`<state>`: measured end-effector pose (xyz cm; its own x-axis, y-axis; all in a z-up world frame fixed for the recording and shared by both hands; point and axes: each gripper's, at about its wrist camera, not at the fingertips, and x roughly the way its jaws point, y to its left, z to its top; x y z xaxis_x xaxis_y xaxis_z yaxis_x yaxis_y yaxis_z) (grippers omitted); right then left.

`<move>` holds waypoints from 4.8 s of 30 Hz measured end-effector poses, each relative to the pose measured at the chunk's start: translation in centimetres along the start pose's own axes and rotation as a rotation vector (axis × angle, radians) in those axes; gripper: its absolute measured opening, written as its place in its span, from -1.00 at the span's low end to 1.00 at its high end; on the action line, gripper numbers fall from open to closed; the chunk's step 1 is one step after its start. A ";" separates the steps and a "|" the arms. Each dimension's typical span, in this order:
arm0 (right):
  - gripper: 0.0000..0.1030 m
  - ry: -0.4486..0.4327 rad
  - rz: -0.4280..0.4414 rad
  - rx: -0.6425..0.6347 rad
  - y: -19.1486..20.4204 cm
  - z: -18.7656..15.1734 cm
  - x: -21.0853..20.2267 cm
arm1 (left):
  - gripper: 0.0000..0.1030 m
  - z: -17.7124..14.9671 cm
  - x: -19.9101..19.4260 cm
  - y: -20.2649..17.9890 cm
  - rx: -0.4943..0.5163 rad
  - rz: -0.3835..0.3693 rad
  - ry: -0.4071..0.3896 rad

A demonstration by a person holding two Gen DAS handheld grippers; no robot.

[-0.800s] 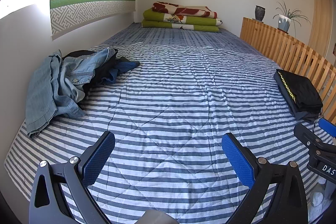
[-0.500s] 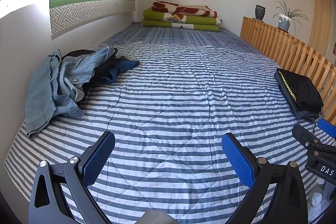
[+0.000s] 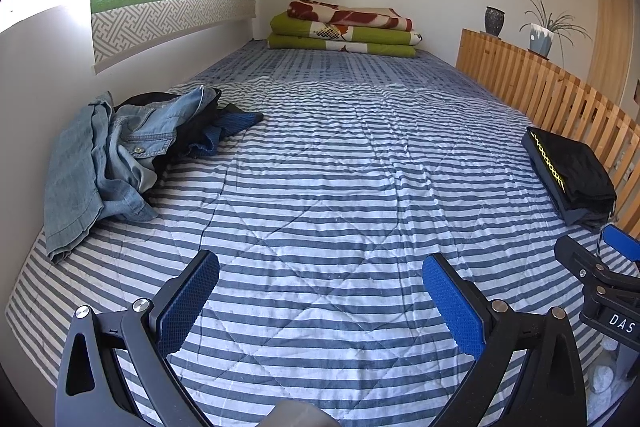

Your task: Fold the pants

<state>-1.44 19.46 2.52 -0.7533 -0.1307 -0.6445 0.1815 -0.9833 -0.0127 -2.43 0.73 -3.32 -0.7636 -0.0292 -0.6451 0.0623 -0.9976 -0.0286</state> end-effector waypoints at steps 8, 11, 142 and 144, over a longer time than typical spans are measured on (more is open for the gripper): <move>0.96 0.007 0.002 0.003 0.1 -0.1 0.4 | 0.99 -0.2 0.5 0.2 -0.004 -0.001 0.013; 0.96 0.015 0.002 0.005 0.1 -0.2 0.8 | 0.99 -0.2 0.7 0.0 0.002 0.000 0.015; -0.84 0.225 0.485 -0.560 54.9 9.3 14.3 | 0.99 -2.8 1.4 42.3 -0.755 0.437 -0.039; -0.90 0.216 0.478 -0.570 53.2 9.8 12.9 | 0.99 -2.8 1.2 42.3 -0.755 0.440 -0.042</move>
<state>-7.67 -35.81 0.98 -0.3821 -0.4393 -0.8130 0.7972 -0.6017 -0.0496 1.07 -41.34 -7.48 -0.5922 -0.4186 -0.6886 0.7545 -0.5882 -0.2912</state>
